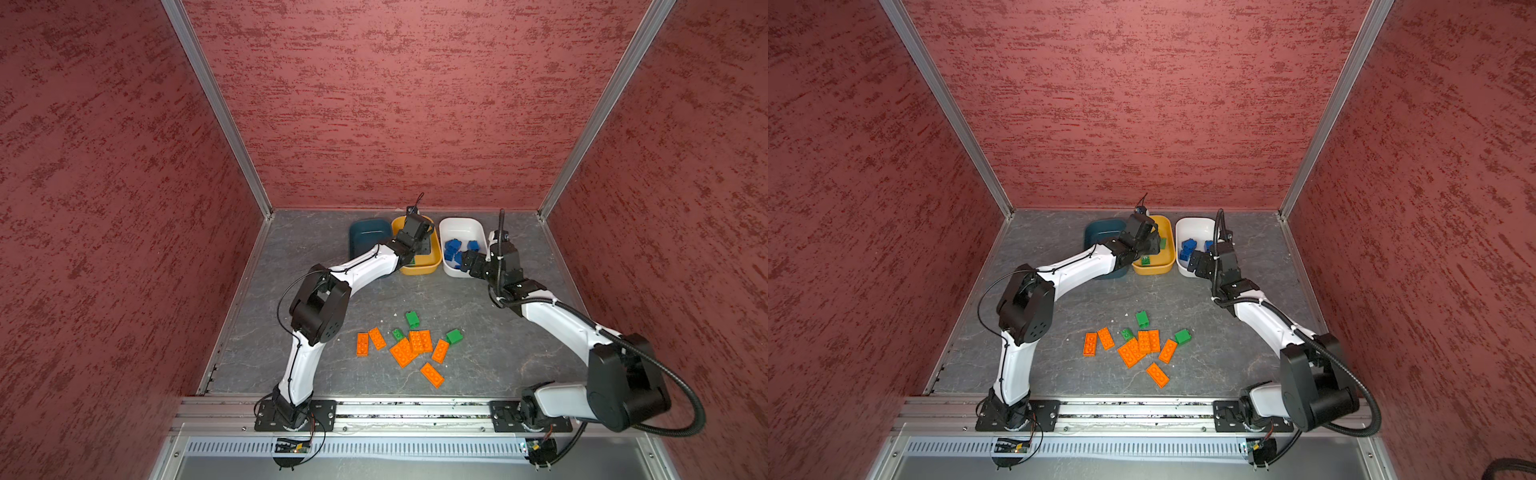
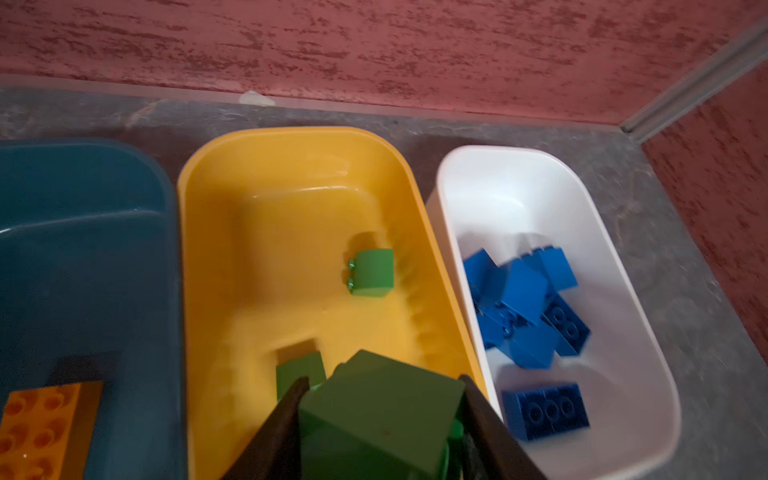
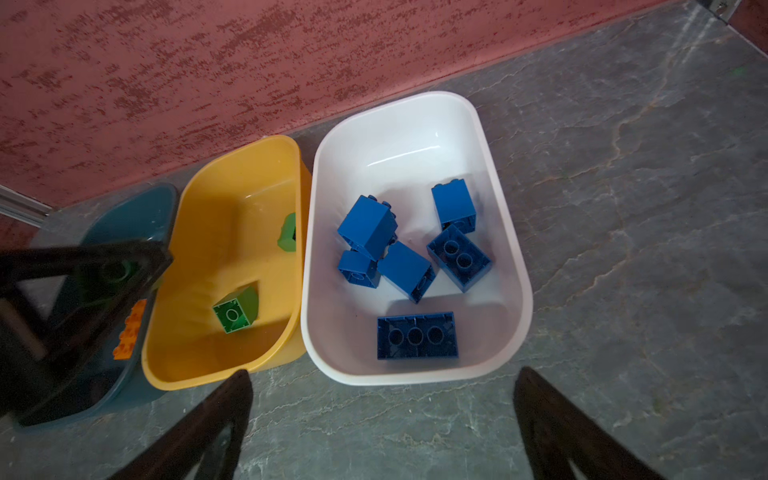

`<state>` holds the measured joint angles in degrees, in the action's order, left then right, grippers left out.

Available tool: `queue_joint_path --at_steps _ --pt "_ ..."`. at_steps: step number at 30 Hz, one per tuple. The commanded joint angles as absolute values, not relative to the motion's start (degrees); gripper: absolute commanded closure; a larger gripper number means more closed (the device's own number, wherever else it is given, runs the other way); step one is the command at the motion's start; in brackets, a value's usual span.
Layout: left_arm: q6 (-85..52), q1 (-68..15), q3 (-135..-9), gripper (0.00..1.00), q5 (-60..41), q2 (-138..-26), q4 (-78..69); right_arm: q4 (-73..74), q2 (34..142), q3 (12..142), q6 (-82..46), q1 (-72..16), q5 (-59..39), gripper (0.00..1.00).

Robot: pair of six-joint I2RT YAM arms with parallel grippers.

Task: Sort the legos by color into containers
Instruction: 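Grasp a green brick with left gripper and lift it over the yellow bin, then drop the green brick into the yellow bin and return left gripper to the bricks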

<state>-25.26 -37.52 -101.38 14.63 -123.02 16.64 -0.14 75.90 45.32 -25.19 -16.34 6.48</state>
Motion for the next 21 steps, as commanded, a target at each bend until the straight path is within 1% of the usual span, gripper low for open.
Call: queue_joint_path --at_steps 1,3,5,9,12,16,21 --pt "-27.9 -36.7 -107.9 0.45 16.5 -126.3 22.1 1.9 71.7 42.2 -28.5 -16.2 5.3 0.01" --pt "-27.7 -36.9 -109.6 0.31 14.7 -127.1 22.8 2.2 70.3 40.6 -29.2 -16.2 5.4 0.01" --pt "-27.5 -37.2 -109.4 0.22 14.3 -126.6 22.8 1.7 69.5 39.7 -30.3 -16.1 5.8 0.01" --pt "-27.4 -37.4 -106.6 0.1 13.8 -123.5 22.6 1.6 69.8 39.2 -34.1 -16.2 6.1 0.01" --pt "-27.8 -37.8 -102.0 0.01 12.3 -119.5 20.9 2.3 70.4 39.2 -38.1 -16.2 6.9 0.01" --pt "-27.9 -38.7 -94.5 0.0 11.5 -113.5 18.1 3.2 70.7 39.2 -41.8 -16.2 8.0 0.01" --pt "-28.9 -39.3 -83.6 0.0 9.5 -105.6 14.8 3.6 69.5 38.3 -41.8 -16.2 8.8 0.01"
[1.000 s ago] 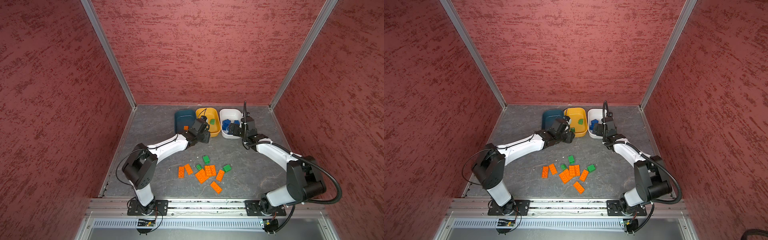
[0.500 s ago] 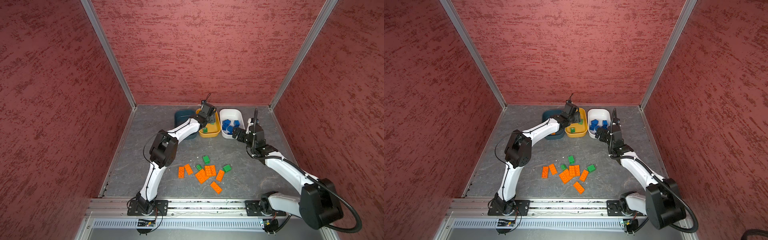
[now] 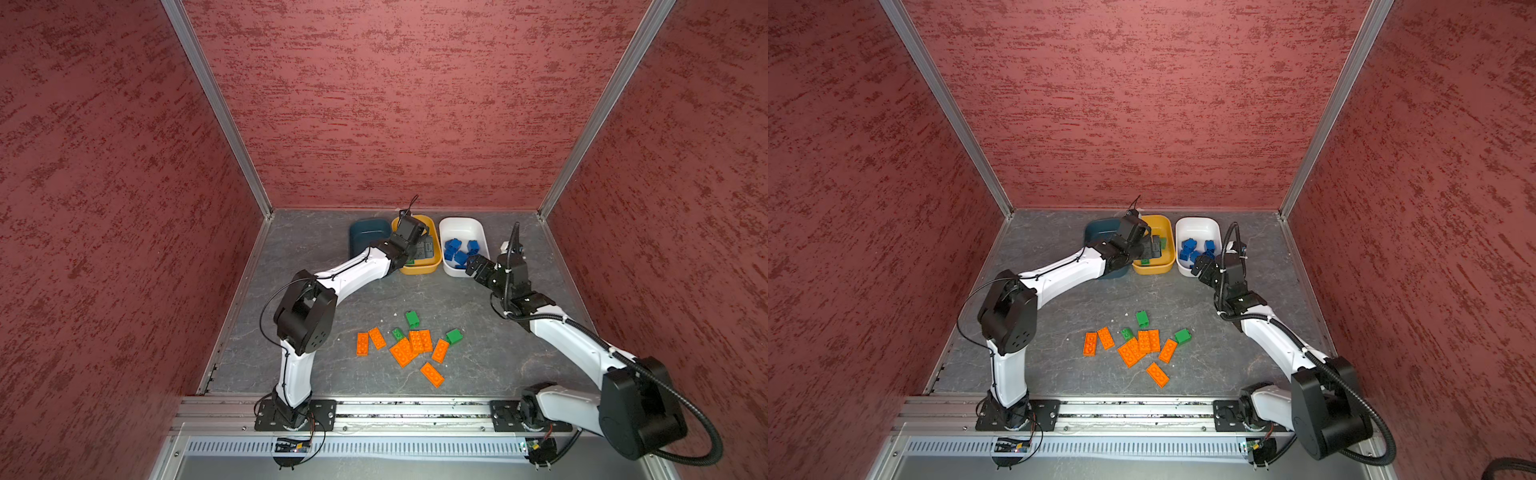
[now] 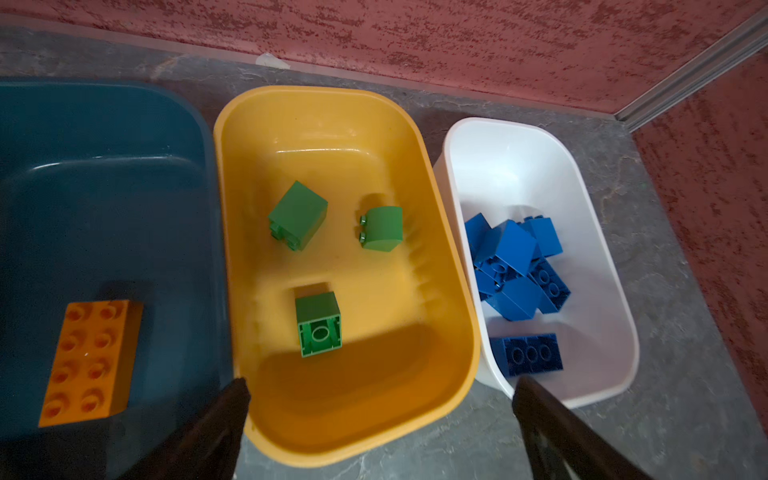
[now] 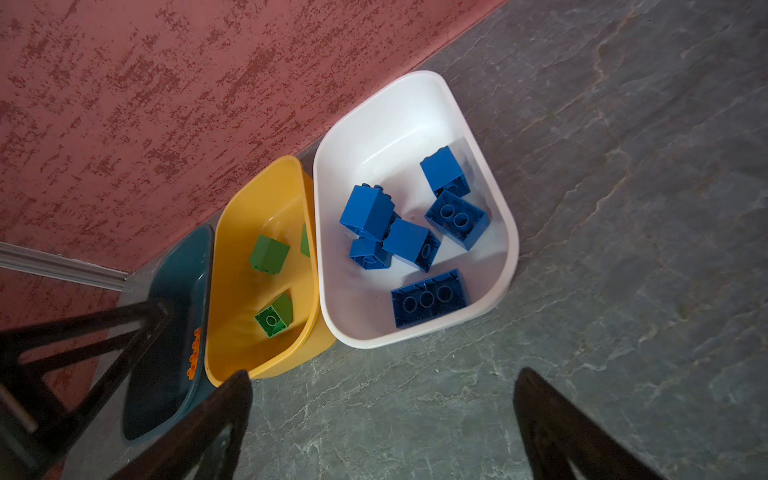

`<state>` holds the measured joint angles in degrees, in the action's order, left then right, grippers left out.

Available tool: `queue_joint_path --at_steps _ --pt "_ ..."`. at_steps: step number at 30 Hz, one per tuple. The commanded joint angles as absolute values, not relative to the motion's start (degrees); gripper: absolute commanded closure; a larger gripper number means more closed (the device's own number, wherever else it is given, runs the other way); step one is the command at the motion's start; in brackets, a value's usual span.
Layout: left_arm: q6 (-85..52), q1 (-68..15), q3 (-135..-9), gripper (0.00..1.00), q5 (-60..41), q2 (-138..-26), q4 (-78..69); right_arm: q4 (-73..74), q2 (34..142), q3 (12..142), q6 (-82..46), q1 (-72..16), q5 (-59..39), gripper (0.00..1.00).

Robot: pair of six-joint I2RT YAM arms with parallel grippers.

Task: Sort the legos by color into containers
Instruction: 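Drop the green brick into the yellow bin and return left gripper to the bricks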

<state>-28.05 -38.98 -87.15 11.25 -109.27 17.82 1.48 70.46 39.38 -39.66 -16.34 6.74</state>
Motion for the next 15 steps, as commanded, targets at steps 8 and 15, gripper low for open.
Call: queue_joint_path --at_steps 8,15 --pt "-30.7 -40.4 -72.0 0.0 9.7 -95.9 23.0 10.0 67.1 33.7 -41.7 -16.1 13.3 0.01" --pt "-35.4 -42.3 -66.5 0.0 8.9 -90.8 35.9 10.7 65.2 32.2 -38.7 -16.2 15.9 0.01"
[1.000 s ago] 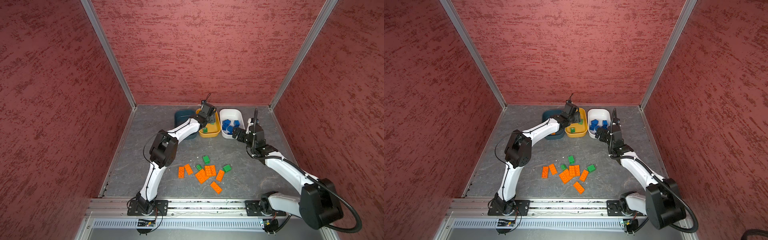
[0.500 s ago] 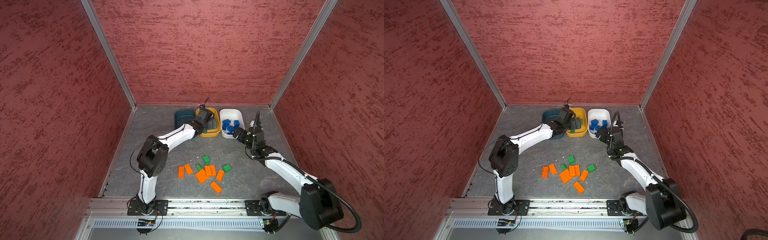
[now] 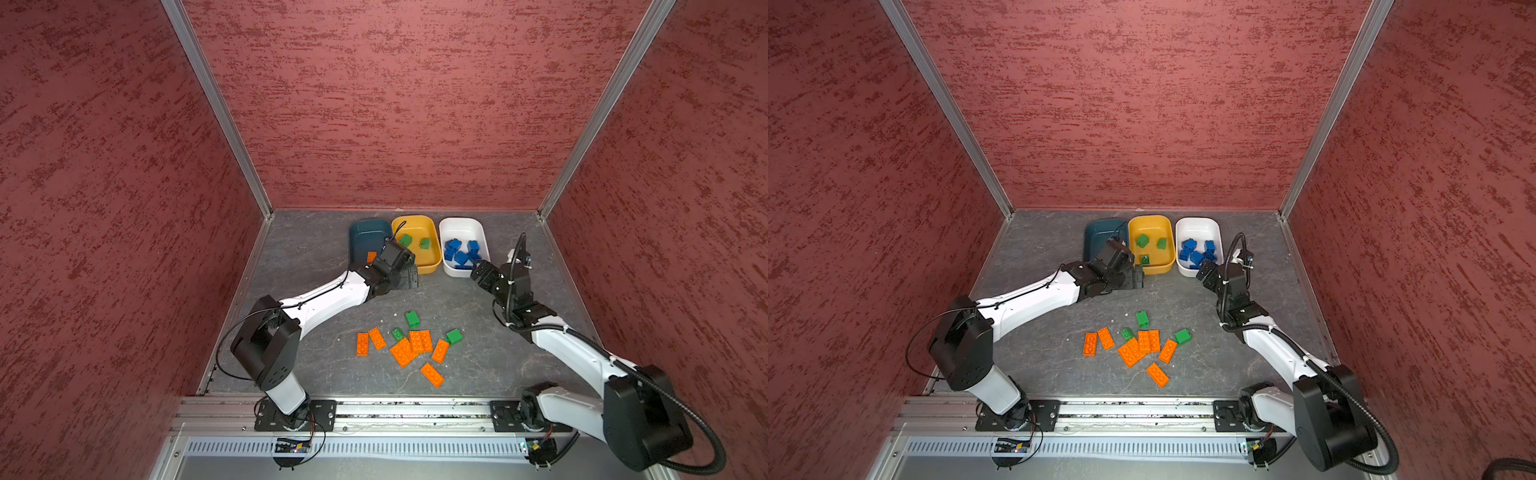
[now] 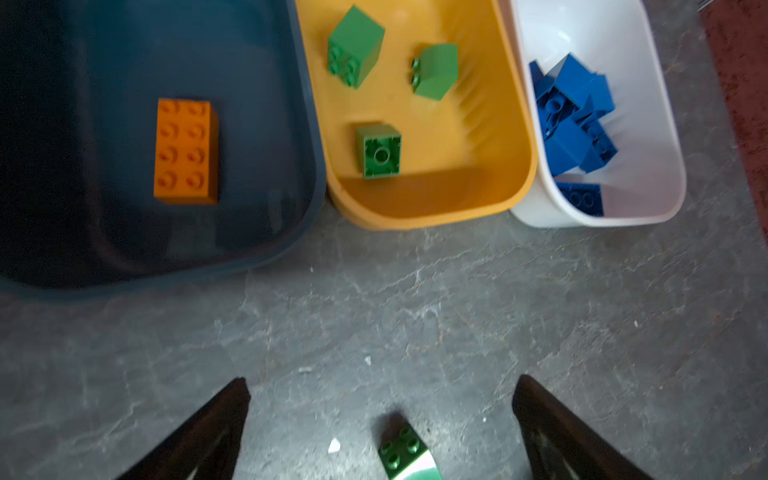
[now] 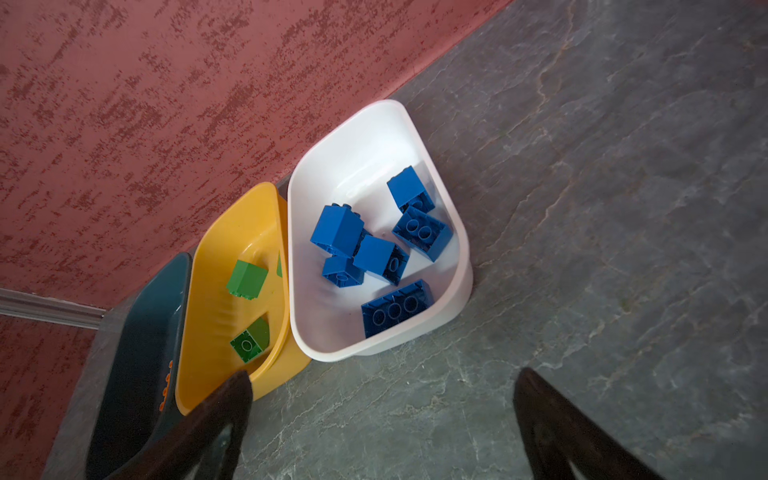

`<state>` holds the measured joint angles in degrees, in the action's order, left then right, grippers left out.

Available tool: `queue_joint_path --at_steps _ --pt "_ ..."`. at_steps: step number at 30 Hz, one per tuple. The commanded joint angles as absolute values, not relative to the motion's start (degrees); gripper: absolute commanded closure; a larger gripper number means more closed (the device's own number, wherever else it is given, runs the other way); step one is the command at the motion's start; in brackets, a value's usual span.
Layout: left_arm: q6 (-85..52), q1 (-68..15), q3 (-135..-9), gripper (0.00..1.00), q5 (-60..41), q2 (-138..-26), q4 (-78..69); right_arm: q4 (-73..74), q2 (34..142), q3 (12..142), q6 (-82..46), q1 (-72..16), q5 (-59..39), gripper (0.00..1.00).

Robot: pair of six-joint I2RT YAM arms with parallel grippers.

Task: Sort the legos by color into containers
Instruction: 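Drop the green brick into the yellow bin and return left gripper to the bricks, then grasp an orange brick with left gripper and lift it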

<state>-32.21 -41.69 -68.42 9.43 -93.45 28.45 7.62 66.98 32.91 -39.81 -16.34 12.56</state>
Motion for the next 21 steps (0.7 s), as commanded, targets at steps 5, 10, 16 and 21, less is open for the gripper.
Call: queue_joint_path --at_steps 5,10,16,21 --pt "-43.3 -42.9 -60.0 0.0 10.4 -86.4 40.8 13.4 63.4 28.8 -38.5 -16.2 18.1 0.01" --pt "-48.7 -43.7 -55.8 0.0 11.1 -83.6 46.8 14.3 63.5 28.2 -37.4 -16.1 18.8 0.01" --pt "-47.6 -46.3 -48.1 0.09 6.6 -80.2 46.5 15.2 65.7 28.5 -36.8 -16.2 19.0 0.01" --pt "-46.8 -46.7 -42.1 0.24 5.1 -76.9 46.7 16.1 67.8 28.8 -37.4 -16.2 18.9 0.01"
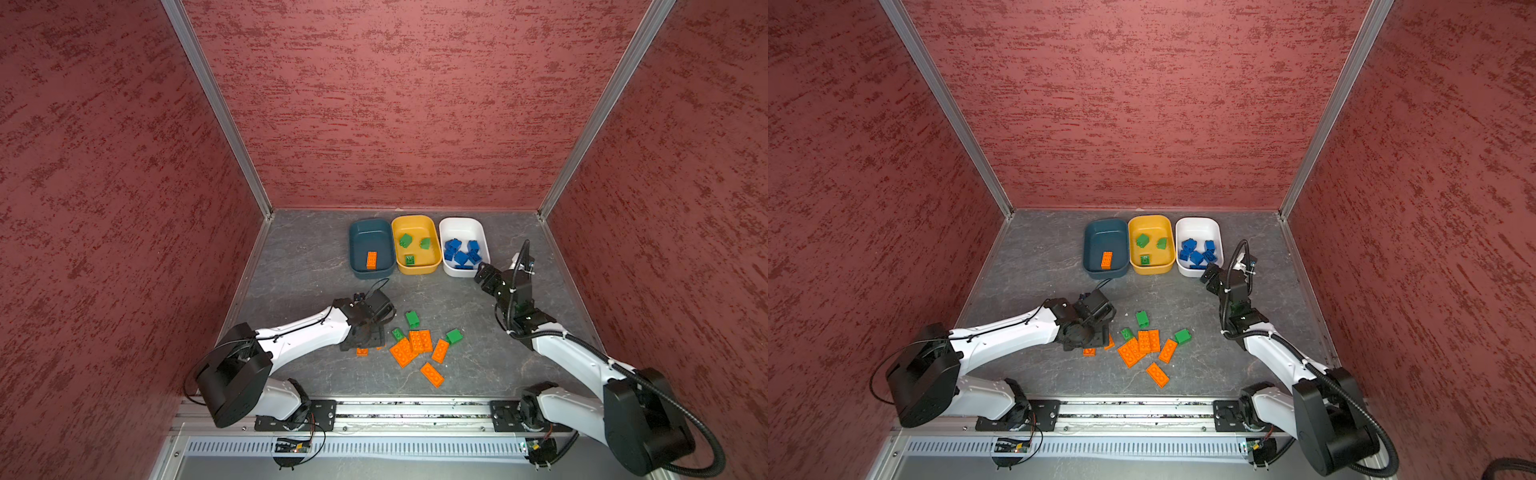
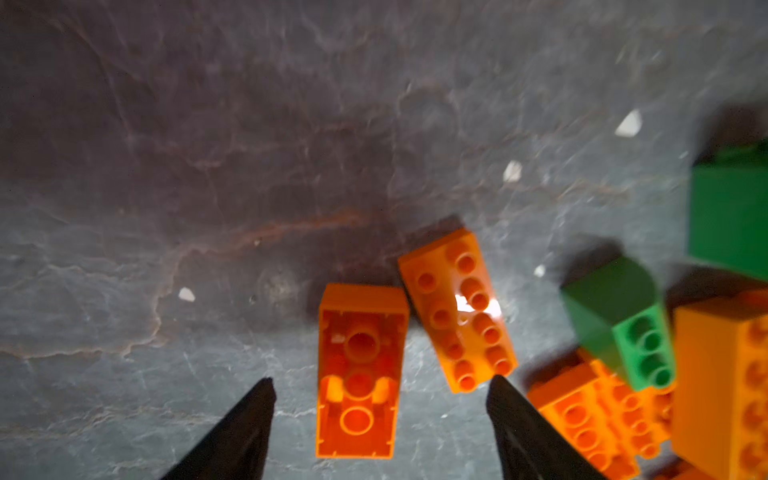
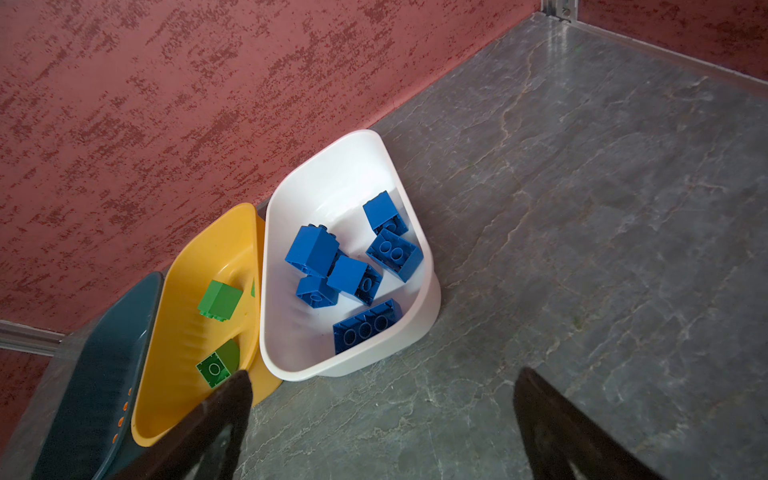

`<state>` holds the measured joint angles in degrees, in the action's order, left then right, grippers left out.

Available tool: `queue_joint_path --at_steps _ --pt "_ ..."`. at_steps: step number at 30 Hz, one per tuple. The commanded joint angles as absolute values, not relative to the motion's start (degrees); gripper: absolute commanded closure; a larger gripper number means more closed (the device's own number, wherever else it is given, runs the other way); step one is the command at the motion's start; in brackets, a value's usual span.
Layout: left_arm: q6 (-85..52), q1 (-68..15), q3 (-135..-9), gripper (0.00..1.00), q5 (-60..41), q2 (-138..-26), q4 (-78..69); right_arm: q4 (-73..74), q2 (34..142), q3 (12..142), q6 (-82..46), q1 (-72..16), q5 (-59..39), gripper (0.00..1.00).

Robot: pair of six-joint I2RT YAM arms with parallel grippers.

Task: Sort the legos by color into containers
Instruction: 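Grasp an orange brick with left gripper and lift it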

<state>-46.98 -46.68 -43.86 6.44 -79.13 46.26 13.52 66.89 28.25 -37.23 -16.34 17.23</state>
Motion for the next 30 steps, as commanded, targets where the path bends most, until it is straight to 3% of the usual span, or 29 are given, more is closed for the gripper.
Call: queue_joint_path --at_steps 1,11,16,19,25,30 --pt "-46.2 -46.7 -40.9 0.25 4.3 -76.2 45.5 16.2 68.1 29.0 -37.5 -16.2 18.8 0.01" --pt "-44.4 -46.7 -39.8 0.42 3.1 -80.3 39.5 16.3 69.7 30.1 -37.8 -16.2 18.0 0.01" --pt "-43.6 -47.2 -42.1 0.62 6.1 -83.6 41.0 16.1 68.3 29.1 -37.9 -16.2 18.8 0.01" --pt "-43.2 -47.4 -43.4 0.67 8.5 -81.8 41.9 16.0 67.5 28.6 -37.8 -16.1 19.3 0.01" --pt "-41.1 -45.0 -50.0 0.7 14.4 -76.8 42.4 15.6 66.9 28.4 -37.4 -16.2 20.3 0.01" --pt "-37.2 -37.2 -56.9 0.7 11.9 -78.2 35.0 14.7 66.5 28.2 -37.6 -16.2 20.2 0.01"
